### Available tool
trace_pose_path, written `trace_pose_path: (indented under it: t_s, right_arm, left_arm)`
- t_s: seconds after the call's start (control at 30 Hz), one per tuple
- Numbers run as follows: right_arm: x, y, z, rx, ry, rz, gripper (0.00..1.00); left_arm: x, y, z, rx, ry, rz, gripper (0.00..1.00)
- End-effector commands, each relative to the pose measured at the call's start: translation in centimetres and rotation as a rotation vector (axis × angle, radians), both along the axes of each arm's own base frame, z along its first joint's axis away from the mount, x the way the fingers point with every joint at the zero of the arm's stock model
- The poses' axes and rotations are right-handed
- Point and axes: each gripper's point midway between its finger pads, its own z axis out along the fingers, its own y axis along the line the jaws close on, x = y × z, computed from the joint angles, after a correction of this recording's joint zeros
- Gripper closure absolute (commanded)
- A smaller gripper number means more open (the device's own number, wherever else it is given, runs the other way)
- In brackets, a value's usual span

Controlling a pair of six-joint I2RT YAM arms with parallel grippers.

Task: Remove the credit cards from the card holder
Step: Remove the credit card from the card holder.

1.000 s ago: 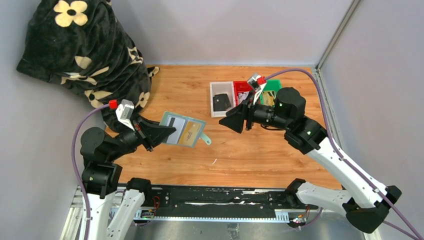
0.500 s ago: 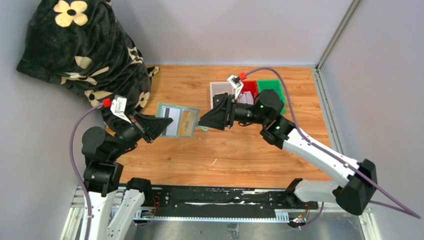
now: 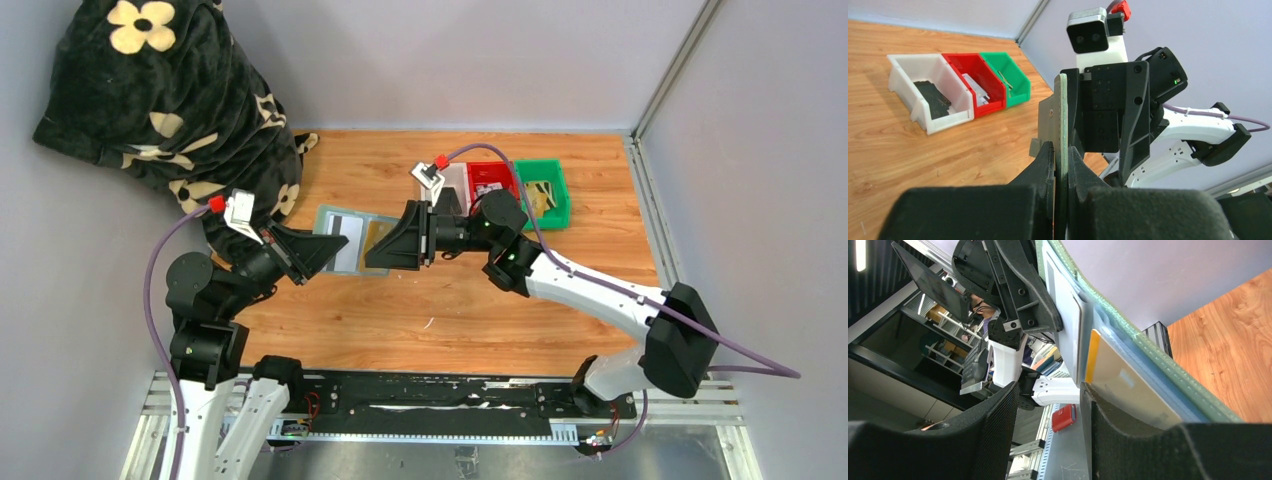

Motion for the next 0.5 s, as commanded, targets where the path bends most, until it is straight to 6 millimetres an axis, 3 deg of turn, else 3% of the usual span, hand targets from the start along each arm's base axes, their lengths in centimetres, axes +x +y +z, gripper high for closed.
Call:
trace_pose_path:
  t_s: [0.0,0.33,0.47]
  right_arm:
    - [-0.7,0.7,1.3,0.049,-0.027,0.029,0.48]
    - [-1.0,2.3,1.7,0.101,0.014,0.093,0.54]
    - [-1.1,2.3,1.9,0.127,0.015,0.104,0.65]
  left_arm:
    - [-0.1,-0.2,0.3,-0.013,-0.02,-0.017,1.0]
    - [-0.5,-0.5,0.3,-0.04,-0.009,-0.043,1.0]
    - [-0.5,-0.6,0.2,-0.042,-0.007,-0.053,1.0]
